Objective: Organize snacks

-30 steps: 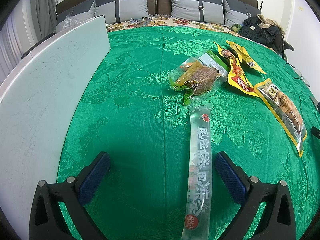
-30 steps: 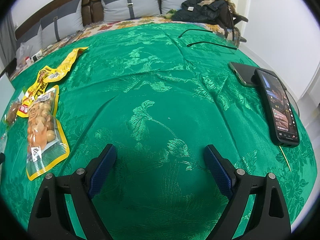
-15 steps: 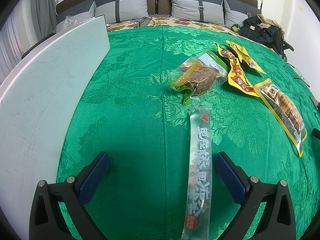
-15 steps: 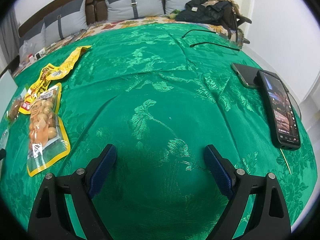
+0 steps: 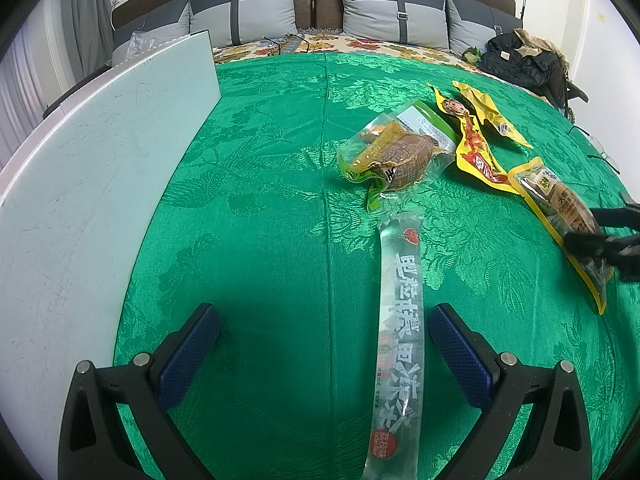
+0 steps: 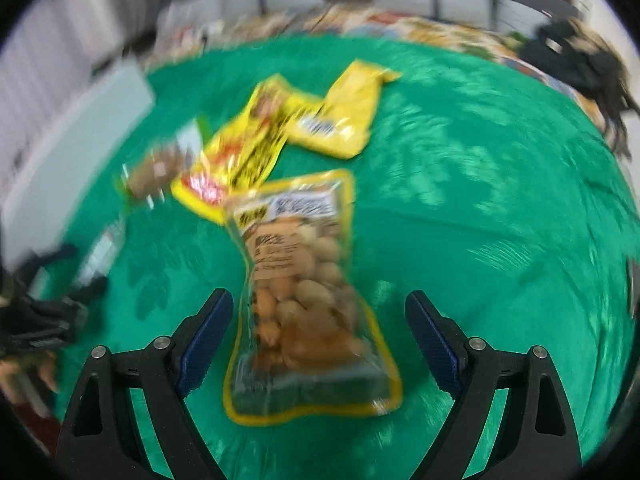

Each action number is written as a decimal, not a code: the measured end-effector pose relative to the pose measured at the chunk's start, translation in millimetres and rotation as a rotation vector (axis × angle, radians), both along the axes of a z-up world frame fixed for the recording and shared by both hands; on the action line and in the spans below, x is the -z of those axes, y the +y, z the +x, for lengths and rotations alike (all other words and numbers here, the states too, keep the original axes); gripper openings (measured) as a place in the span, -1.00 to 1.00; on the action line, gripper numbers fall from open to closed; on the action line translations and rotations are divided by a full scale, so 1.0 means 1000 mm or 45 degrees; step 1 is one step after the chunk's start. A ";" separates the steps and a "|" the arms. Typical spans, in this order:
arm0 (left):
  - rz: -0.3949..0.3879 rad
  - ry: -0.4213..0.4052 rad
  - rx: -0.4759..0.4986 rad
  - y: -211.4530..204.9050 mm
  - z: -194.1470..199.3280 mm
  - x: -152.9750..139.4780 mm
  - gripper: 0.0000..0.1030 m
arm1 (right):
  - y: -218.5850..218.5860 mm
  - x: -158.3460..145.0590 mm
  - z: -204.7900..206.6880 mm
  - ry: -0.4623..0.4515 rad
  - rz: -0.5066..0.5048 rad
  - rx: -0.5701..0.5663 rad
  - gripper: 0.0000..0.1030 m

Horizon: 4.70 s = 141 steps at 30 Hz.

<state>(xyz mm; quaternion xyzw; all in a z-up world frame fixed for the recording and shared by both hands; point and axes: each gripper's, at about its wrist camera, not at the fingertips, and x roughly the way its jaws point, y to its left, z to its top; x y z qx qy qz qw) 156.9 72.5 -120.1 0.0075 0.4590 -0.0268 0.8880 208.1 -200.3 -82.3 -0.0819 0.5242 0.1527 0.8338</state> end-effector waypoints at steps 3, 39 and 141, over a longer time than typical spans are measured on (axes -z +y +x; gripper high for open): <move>0.005 0.067 0.037 -0.002 0.001 -0.002 0.98 | 0.005 0.007 0.001 0.035 -0.056 -0.003 0.70; -0.373 -0.148 -0.436 0.243 -0.128 -0.153 -0.64 | 0.288 -0.162 -0.059 0.249 0.927 -0.349 0.17; 0.056 0.229 0.280 -0.055 0.133 -0.018 0.87 | -0.073 0.009 -0.052 -0.245 -0.002 0.375 0.74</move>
